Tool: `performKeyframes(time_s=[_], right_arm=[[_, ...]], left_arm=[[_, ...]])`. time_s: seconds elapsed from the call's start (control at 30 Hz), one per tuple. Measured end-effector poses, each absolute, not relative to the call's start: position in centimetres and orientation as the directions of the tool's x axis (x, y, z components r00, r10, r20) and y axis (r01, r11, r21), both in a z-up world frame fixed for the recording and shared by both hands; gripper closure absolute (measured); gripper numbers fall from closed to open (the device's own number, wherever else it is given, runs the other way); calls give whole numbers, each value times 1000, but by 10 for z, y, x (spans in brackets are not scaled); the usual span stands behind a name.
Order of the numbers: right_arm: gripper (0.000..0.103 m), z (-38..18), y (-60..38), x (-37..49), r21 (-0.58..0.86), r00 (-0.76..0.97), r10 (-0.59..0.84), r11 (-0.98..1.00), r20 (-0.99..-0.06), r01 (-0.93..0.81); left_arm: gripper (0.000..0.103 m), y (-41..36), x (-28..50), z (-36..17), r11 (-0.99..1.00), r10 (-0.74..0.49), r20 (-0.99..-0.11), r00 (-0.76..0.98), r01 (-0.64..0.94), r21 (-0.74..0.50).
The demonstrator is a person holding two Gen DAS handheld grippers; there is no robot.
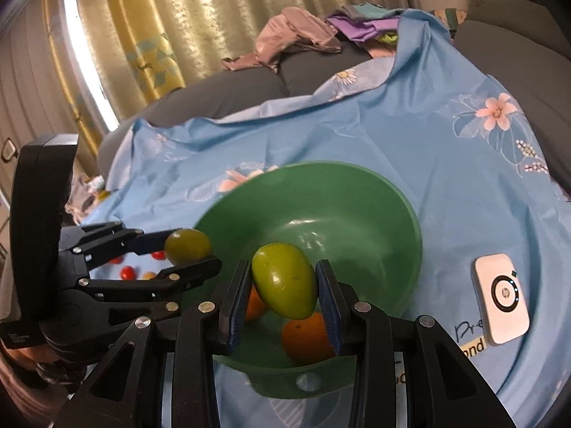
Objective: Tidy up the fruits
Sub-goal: 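Carry both held plums over the green bowl and lower them inside, then open both grippers to drop the plums and lift away from the bowl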
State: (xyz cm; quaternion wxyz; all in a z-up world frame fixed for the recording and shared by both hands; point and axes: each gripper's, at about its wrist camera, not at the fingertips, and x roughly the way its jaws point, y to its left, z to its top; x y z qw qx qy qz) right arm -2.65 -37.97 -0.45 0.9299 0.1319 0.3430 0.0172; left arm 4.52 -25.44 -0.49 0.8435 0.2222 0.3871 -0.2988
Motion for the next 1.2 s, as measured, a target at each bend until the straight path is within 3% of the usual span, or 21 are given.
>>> performKeyframes(time_s=[0.4, 0.53, 0.6, 0.67, 0.77, 1.03, 1.2], right_arm=[[64, -11, -383, -26, 228, 743, 79, 968, -665, 101], [57, -7, -383, -29, 226, 751, 65, 967, -657, 114], [57, -4, -383, -30, 228, 755, 61, 966, -653, 119], [57, -1, -383, -33, 242, 759, 67, 963, -647, 121], [57, 5, -381, -38, 259, 770, 80, 959, -633, 114], [57, 20, -359, -47, 265, 784, 127, 963, -608, 50], [57, 29, -339, -52, 250, 787, 155, 968, -597, -2]], left_arm=[[55, -260, 47, -8, 720, -314, -787, 531, 674, 167], [36, -256, 45, -2, 734, -308, -776, 551, 656, 174], [34, -250, 44, 2, 742, -311, -773, 554, 649, 167], [22, -243, 42, 7, 758, -297, -767, 569, 629, 173], [15, -228, 39, 13, 777, -289, -757, 586, 606, 172], [12, -163, 30, 22, 856, -251, -763, 596, 505, 113], [12, -92, 24, 23, 927, -168, -758, 630, 362, 95]])
